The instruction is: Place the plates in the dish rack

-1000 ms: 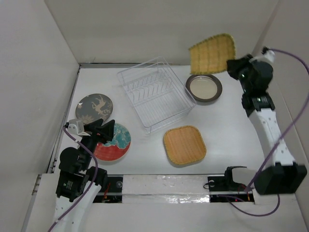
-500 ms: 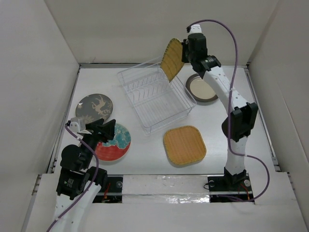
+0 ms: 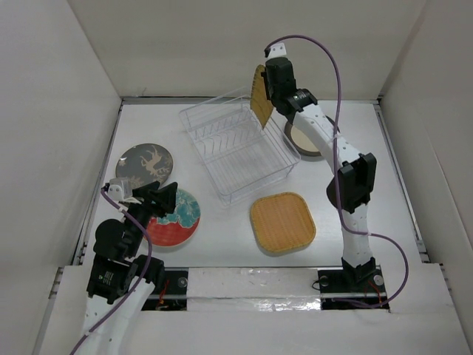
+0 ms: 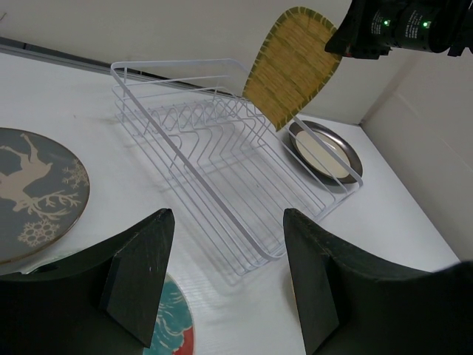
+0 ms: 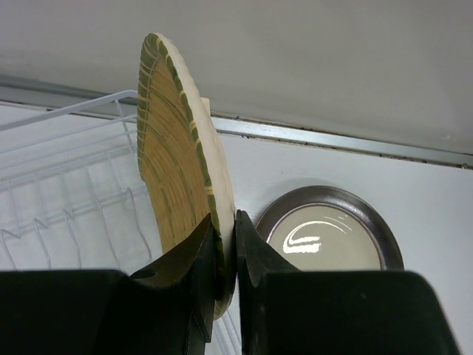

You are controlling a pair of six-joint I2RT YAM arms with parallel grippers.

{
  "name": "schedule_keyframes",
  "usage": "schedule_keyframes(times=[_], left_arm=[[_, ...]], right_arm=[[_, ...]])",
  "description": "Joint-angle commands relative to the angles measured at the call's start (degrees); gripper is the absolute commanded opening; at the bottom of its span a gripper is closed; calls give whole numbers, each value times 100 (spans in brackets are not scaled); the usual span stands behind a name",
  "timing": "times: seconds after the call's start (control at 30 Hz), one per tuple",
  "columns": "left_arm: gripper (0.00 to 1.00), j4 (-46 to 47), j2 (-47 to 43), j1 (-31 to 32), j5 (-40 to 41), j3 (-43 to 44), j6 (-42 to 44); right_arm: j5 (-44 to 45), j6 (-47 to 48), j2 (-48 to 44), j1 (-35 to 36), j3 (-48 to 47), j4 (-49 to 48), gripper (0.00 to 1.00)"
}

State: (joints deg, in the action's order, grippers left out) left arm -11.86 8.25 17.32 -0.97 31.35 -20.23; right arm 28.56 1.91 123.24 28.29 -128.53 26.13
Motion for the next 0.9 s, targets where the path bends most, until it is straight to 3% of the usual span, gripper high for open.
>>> schedule_keyframes(times=[0.0, 0.27, 0.47, 0.53, 0.57, 0.67, 0.87], left_arm=[[58, 210, 89, 43, 45, 64, 1], [58, 201, 107, 43, 45, 73, 19], [58, 210, 89, 43, 45, 73, 10], [58, 210, 89, 43, 45, 73, 10], [58, 219, 98, 43, 45, 64, 1], [58, 210, 89, 43, 45, 73, 10], [58, 210, 54, 43, 45, 73, 10]], right_arm=[[273, 178, -2, 89, -15, -793, 0], [633, 283, 385, 423, 530, -1276, 0], [739, 152, 227, 528, 1452, -1874, 2], [748, -67, 96, 528, 1655, -1953, 17], [731, -129, -97, 528, 1865, -2006, 31], [503, -507, -536, 528, 2138, -2121, 52], [-43, -982, -933, 352, 2139, -1752, 58]])
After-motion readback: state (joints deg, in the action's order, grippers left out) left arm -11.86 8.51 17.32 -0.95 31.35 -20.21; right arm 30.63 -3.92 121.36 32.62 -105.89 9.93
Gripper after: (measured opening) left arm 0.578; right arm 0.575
